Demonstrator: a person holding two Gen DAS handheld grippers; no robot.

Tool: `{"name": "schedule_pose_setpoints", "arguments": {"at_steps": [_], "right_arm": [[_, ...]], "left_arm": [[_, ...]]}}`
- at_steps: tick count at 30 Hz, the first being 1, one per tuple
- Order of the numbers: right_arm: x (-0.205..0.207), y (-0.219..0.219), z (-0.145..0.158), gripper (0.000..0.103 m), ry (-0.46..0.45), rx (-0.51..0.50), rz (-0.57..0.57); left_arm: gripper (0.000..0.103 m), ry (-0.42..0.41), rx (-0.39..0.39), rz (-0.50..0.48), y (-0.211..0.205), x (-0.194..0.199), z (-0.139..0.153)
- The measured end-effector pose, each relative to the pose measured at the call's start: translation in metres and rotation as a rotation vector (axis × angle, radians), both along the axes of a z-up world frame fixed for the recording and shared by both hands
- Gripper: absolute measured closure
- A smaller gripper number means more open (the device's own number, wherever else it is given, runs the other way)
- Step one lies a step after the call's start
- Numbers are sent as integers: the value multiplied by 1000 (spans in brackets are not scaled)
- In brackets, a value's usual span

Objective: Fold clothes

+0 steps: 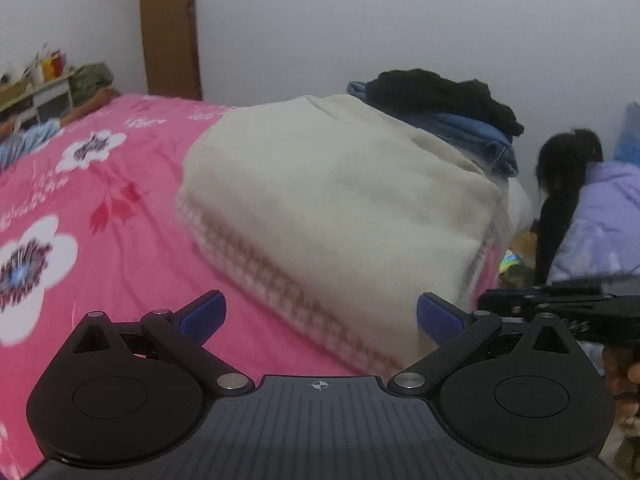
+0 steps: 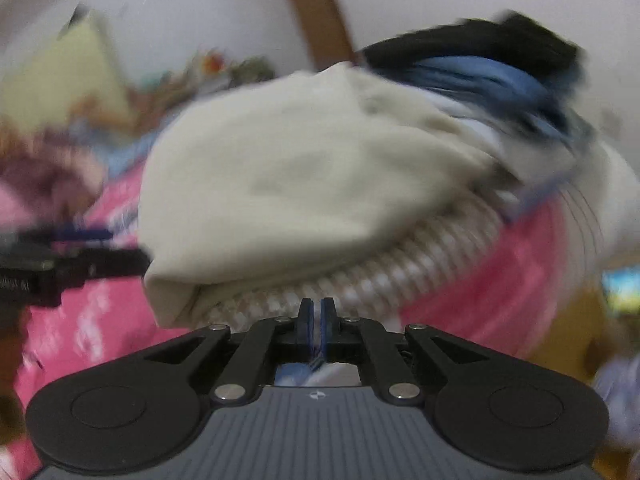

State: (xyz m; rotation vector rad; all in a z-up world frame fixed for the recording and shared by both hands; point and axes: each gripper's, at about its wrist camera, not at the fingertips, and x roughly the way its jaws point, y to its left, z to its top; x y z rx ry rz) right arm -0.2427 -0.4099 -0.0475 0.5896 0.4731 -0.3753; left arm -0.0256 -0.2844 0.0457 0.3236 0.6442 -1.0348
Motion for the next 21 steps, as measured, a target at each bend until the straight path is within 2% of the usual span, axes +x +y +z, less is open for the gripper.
{"name": "schedule_pose_setpoints", "arguments": {"at_steps": [2, 4, 8, 13, 16, 21], "right_arm": [[-14, -1, -8, 81, -8, 51, -65], [-30, 0, -9, 77, -8, 67, -114], [-47, 6, -8, 77, 18, 54, -169], [-60, 17, 14, 76, -55, 15, -189], [-55, 7, 34, 76, -127, -25, -195], [-13, -44, 65, 78, -221, -111, -222]], "left_arm": [[1, 41, -24, 34, 15, -3, 4], [1, 63, -45, 57, 27, -9, 7], [1, 86, -86, 90, 48, -23, 14], [1, 117, -146, 134, 75, -36, 21], [1, 130, -163, 153, 90, -41, 22], [1, 124, -197, 201, 111, -49, 25]]}}
